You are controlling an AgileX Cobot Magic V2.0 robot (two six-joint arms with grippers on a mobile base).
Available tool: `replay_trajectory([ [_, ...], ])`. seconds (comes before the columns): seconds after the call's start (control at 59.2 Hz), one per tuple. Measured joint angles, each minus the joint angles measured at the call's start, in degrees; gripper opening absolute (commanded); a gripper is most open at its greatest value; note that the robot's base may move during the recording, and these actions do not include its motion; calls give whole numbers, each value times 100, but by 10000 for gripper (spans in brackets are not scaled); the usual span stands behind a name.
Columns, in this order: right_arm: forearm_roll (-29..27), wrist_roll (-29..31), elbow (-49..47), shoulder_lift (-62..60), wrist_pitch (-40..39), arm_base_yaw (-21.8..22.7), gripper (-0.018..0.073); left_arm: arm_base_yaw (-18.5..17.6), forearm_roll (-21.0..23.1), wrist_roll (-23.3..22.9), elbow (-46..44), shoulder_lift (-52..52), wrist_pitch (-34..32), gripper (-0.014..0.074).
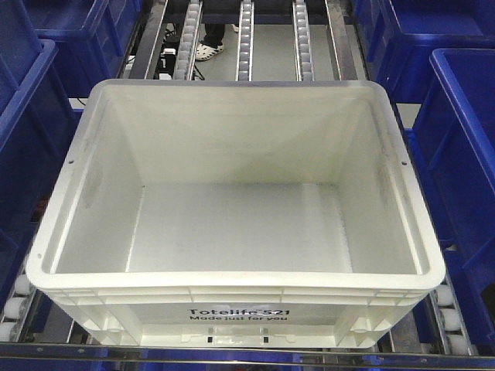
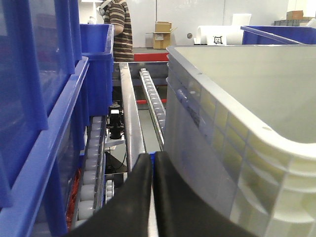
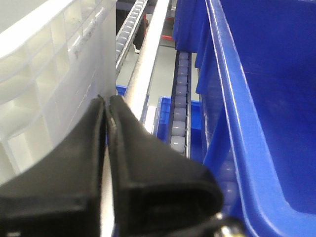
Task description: Move bin from left to right shelf
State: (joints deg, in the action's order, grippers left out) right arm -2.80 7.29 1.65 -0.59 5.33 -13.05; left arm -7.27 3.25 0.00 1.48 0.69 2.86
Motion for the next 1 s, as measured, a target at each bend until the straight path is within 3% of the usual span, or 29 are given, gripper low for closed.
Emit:
replay_trajectory([
  [0.996,0,0,0,0,0,0,-8,0,0,0,0,0,-142,-6],
])
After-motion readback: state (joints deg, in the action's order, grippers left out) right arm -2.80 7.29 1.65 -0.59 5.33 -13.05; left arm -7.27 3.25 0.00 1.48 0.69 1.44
